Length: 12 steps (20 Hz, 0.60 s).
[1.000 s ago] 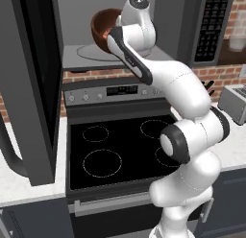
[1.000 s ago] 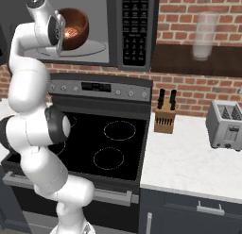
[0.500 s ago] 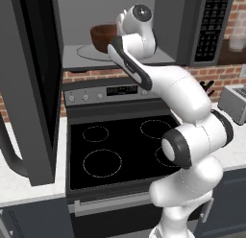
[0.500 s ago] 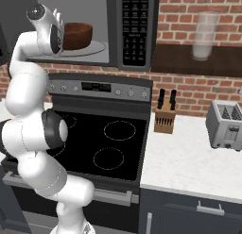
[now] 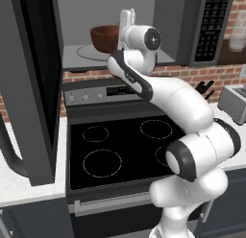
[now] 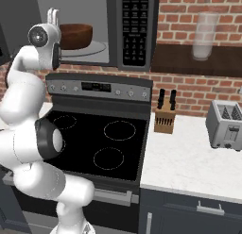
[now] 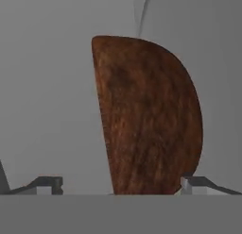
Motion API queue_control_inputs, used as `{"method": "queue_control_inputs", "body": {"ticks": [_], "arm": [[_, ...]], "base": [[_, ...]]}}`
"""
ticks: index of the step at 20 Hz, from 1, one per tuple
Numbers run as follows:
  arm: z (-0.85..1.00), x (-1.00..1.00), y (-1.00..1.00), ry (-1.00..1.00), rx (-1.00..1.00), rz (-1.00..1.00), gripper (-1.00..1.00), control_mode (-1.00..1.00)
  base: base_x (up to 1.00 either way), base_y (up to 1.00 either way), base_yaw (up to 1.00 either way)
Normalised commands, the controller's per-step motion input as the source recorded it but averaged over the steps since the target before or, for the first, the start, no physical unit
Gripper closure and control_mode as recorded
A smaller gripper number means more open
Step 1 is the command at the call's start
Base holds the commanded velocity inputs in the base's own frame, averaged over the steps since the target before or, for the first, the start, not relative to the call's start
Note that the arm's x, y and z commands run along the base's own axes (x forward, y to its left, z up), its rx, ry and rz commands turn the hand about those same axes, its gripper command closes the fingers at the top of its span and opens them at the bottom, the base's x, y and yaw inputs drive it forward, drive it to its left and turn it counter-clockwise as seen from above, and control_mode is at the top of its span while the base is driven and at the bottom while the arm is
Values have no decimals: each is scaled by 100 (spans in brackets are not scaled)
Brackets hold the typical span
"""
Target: Open the microwave, place the bowl with waffle inside the microwave, then close the microwave door and turn it on.
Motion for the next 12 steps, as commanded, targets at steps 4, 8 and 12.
{"method": "queue_control_inputs", "body": {"ticks": [4, 8, 12], "arm": [[67, -98, -1, -44, 8, 10, -100, -100], [72, -100, -27, -31, 2, 6, -100, -100], [47, -100, -64, -15, 0, 0, -100, -100]], "base": [[0, 0, 0], [0, 0, 0], [0, 0, 0]]}}
